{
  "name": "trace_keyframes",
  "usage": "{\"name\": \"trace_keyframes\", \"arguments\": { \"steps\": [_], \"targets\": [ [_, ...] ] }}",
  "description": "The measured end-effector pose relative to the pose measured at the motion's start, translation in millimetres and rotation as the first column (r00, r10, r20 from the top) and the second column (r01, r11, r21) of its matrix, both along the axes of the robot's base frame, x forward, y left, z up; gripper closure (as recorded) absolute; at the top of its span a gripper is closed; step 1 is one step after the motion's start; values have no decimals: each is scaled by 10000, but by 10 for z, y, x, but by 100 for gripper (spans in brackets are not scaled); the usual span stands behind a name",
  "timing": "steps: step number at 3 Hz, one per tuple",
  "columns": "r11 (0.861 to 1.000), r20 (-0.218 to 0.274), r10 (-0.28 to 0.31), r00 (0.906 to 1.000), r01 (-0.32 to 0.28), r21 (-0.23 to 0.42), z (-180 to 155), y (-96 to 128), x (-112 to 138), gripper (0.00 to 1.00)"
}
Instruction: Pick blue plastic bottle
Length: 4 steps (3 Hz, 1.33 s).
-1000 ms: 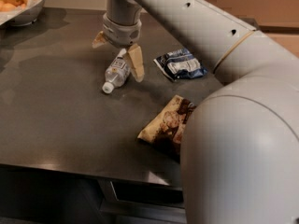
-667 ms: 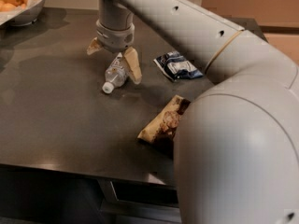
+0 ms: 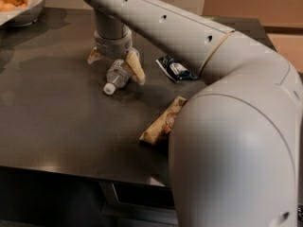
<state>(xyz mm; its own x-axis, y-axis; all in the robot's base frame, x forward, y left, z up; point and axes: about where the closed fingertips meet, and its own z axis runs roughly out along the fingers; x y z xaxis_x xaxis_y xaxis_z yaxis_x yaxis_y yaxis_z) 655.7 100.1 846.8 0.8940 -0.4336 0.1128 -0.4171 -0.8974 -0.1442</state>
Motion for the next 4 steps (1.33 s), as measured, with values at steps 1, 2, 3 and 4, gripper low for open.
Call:
{"name": "trace_keyframes", "arguments": {
  "steps": [1,2,3,4],
  "targets": [
    [9977,427,436,9981,-413,-543,-82,-47,77,18],
    [9934,624,647,9959,-584,-984,-118,-94,121,40],
    [9912,681,694,9953,-611,-1172,-75,-128,161,64],
    [9919,676,717,9951,-640,-1096,110,-190,184,87]
  ]
}}
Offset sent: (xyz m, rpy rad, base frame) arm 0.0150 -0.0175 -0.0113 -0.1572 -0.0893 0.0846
